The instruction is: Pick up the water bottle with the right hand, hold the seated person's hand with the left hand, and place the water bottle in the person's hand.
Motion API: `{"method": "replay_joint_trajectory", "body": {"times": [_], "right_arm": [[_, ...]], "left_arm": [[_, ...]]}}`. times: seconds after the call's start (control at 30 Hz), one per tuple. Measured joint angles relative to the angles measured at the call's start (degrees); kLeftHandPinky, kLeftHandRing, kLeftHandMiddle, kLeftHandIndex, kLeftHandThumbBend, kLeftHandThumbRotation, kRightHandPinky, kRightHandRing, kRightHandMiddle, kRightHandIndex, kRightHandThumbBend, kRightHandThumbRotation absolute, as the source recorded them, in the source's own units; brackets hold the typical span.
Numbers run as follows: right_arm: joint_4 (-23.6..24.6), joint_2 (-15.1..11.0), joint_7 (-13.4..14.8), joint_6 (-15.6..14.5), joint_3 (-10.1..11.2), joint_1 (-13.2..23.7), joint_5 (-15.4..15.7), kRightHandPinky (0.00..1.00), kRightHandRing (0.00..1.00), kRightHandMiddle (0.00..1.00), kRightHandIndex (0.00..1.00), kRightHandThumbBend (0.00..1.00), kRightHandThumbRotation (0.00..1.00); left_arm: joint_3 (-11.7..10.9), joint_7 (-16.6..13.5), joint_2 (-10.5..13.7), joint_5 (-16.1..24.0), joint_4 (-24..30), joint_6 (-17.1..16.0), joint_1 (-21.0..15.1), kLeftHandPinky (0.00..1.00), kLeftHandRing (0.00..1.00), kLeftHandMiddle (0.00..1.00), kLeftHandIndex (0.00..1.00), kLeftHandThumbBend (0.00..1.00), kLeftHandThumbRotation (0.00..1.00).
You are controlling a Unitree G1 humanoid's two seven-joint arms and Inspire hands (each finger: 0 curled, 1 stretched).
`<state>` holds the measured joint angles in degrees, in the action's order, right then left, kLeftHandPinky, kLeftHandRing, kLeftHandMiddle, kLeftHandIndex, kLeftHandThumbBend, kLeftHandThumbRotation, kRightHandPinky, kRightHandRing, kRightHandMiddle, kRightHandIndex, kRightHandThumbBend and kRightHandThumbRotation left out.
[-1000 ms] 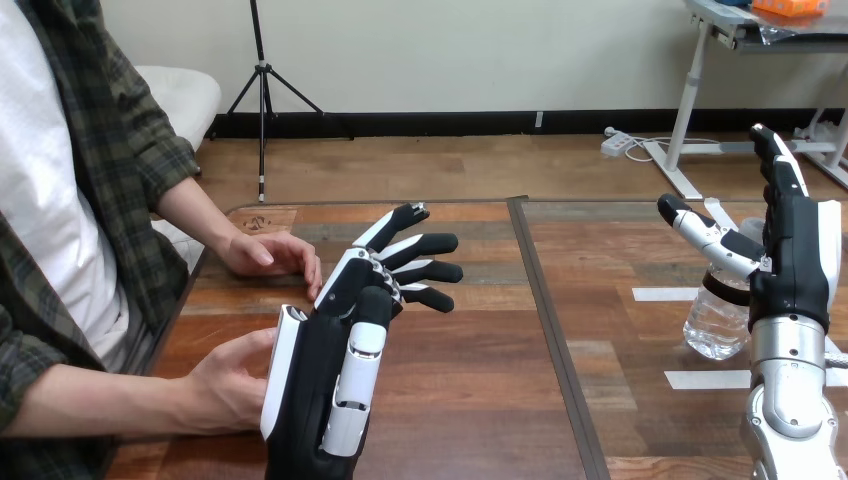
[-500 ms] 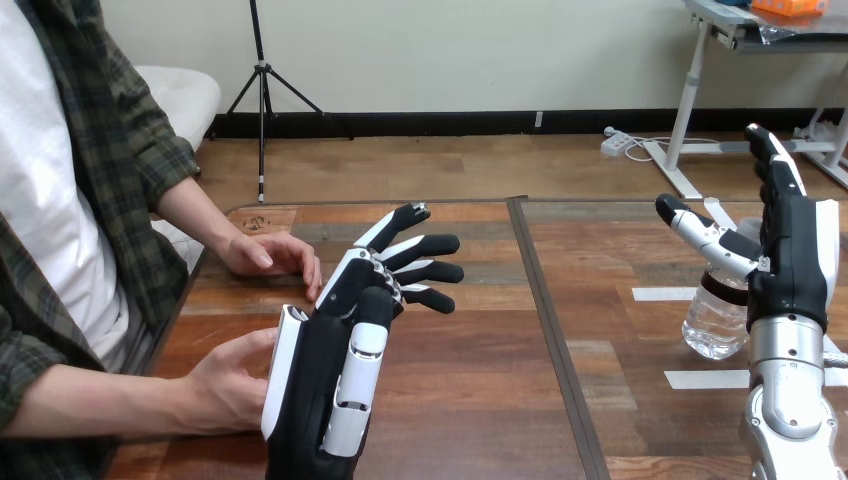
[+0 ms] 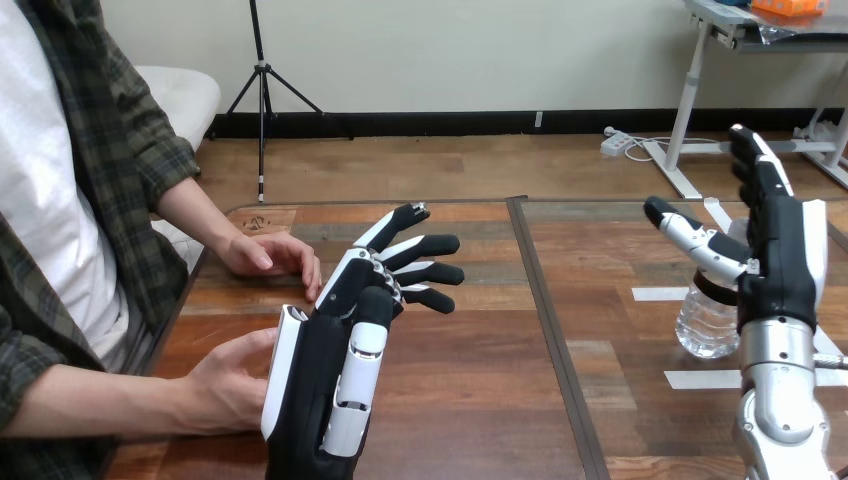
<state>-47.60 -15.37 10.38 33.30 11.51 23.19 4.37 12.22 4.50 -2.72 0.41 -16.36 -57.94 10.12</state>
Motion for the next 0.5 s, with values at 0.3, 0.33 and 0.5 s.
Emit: {"method": "replay_joint_trajectory", "body": {"times": [0.3,0.33,0.5], "right_arm": [[2.2,0.8,-2.5,-0.1,-0.6,-1.2,-0.9,0.93,0.93,0.93,0.9,0.63,0.0],[2.5,1.0,-2.7,-0.2,-0.6,-1.3,-1.0,0.93,0.94,0.94,0.9,0.62,0.0],[4.3,2.0,-3.6,-0.9,-0.9,-2.1,-1.7,0.93,0.94,0.94,0.9,0.63,0.0]], "left_arm": [[0.0,0.3,0.0,0.0,0.0,0.0,0.0,0.55,0.66,0.74,0.84,0.3,1.0],[0.0,0.3,0.0,-0.1,0.0,0.0,0.0,0.55,0.66,0.73,0.84,0.3,1.0],[0.0,0.3,0.0,0.0,0.0,0.0,0.0,0.54,0.66,0.73,0.84,0.29,1.0]]}}
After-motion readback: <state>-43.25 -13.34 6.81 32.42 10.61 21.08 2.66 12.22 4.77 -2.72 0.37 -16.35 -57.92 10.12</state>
